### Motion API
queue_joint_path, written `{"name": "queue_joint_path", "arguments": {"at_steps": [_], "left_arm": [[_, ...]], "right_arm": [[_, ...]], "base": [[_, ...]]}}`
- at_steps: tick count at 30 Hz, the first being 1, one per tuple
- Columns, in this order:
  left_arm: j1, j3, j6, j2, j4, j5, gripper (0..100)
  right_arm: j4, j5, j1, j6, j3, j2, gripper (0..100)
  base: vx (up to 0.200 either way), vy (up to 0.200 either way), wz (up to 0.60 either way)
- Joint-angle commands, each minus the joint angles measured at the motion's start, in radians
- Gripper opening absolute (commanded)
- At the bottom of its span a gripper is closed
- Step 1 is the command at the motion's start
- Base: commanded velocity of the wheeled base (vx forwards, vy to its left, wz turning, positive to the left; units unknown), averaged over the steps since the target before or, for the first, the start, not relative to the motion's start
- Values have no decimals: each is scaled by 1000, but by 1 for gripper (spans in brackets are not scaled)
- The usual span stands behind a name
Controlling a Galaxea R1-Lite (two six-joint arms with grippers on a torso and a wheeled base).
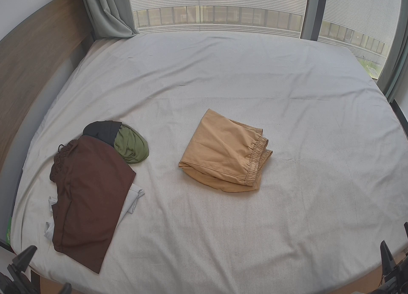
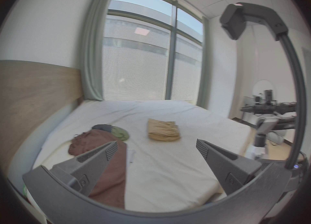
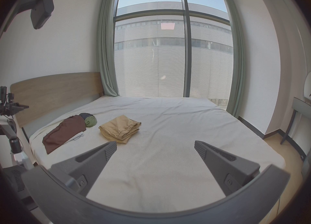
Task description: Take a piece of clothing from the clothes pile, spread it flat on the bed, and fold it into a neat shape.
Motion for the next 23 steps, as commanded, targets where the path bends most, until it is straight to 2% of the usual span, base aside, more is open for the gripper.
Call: {"name": "queue_joint_path", "arguments": {"at_steps": [1, 2, 3, 4, 5, 6, 7, 12, 23], "left_arm": [[10, 18, -20, -27, -2, 164, 100], [10, 18, -34, -25, -2, 246, 100], [10, 18, -45, -25, 0, 284, 100], [12, 18, -46, -25, 0, 290, 100], [12, 16, -25, -25, 15, 371, 100], [12, 16, -25, -25, 15, 371, 100], [12, 18, -9, -25, 86, 468, 100], [10, 18, -6, -25, 66, 436, 100], [9, 18, -5, -27, 67, 437, 100]], "right_arm": [[37, -7, -20, -7, 18, -21, 100], [40, -30, -19, 19, 16, -21, 100], [42, -45, -19, 31, 18, -21, 100], [42, -47, -19, 33, 18, -21, 100], [43, -61, -19, 42, 18, -21, 100], [43, -61, -19, 42, 18, -21, 100], [43, -62, -20, 39, 16, -21, 100], [42, -58, -16, 36, 16, -21, 100], [40, -41, -16, 30, 18, -21, 100]], "base": [[0, 0, 0], [0, 0, 0], [0, 0, 0], [0, 0, 0], [0, 0, 0], [0, 0, 0], [0, 0, 0], [0, 0, 0], [0, 0, 0]]}}
